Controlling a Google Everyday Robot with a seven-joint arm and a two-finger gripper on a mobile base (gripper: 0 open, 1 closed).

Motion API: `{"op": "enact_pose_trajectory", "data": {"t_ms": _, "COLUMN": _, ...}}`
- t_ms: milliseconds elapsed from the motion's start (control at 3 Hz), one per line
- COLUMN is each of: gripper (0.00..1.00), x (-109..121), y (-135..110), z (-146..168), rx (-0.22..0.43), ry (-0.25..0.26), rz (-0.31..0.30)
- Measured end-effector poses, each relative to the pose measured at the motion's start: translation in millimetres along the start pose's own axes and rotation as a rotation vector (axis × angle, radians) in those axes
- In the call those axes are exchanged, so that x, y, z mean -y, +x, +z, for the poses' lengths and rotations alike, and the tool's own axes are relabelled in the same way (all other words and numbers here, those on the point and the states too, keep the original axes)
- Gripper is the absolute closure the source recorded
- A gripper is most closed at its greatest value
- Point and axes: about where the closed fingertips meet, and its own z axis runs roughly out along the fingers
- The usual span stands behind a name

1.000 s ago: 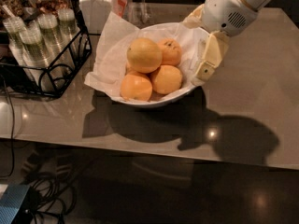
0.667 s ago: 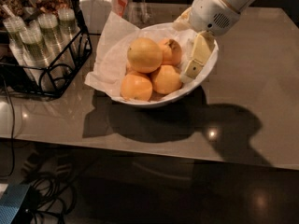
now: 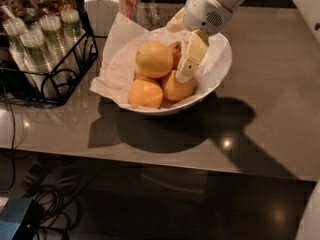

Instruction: Pick orange from white bowl

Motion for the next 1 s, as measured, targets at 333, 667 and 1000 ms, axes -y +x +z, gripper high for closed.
{"op": "enact_pose_trajectory", "data": {"t_ms": 333, "gripper": 0.0, "x": 10, "y": -8, "z": 25, "rx": 0.038, "ry": -0.055, "rz": -0.003}}
{"op": "enact_pose_trajectory", "data": {"t_ms": 667, "gripper": 0.0, "x": 16, "y": -9, "z": 48, "rx": 0.067, "ry": -0.105, "rz": 0.01}}
{"op": "enact_pose_trajectory", "data": {"t_ms": 1000, "gripper": 0.19, "x": 18, "y": -10, "z": 50, "rx": 0.07, "ry": -0.1, "rz": 0.01}}
